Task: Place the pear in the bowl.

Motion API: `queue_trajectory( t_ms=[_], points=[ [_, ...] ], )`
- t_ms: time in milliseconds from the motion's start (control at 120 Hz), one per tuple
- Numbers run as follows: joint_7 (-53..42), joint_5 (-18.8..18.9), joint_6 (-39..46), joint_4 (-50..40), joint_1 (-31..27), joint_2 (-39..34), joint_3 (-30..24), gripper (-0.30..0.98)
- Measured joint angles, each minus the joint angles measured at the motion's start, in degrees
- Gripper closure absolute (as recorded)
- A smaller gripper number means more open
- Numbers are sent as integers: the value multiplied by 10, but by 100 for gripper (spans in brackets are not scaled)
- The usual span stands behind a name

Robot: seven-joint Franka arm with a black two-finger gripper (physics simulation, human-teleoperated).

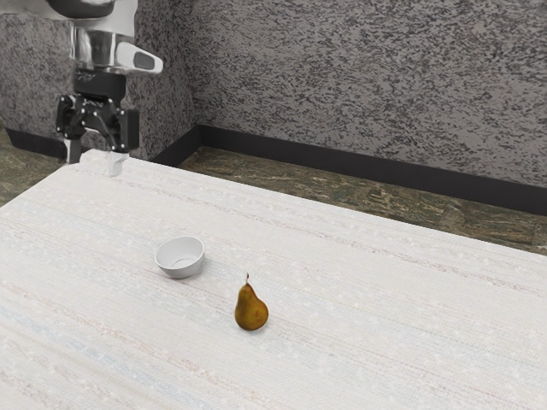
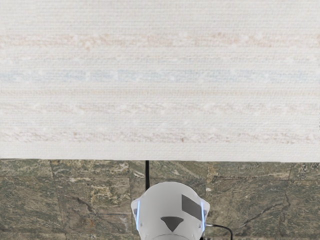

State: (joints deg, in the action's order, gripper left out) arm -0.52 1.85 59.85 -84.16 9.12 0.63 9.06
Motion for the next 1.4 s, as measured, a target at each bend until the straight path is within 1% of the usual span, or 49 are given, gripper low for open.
queue_trajectory(
  t_ms=[125, 292, 592, 625, 708, 792, 900, 1017, 1108, 1158, 1200, 1258, 1400],
  points=[
    [-2, 2, 108, -5, 0, 0, 0, 0],
    [-4, 3, 179, -5, -1, 0, 0, 0],
    [-3, -1, 214, -4, -14, 2, -10, 0],
    [2, -6, 215, -6, -26, 3, -21, 0],
    [36, -14, 217, -18, -71, 1, -70, 0],
    [86, -21, 223, -48, -80, 3, -86, 0],
    [151, -30, 263, -115, -55, 10, -90, 0],
    [207, -40, 348, -203, 11, 12, -91, 0],
    [243, -48, 398, -225, 74, 30, -92, 0],
    [260, -53, 422, -228, 95, 47, -92, 0],
    [274, -58, 442, -230, 97, 62, -92, 0],
    [291, -65, 471, -231, 84, 81, -92, 0],
    [330, -104, 543, -265, 76, 102, -92, 1]
  ],
)
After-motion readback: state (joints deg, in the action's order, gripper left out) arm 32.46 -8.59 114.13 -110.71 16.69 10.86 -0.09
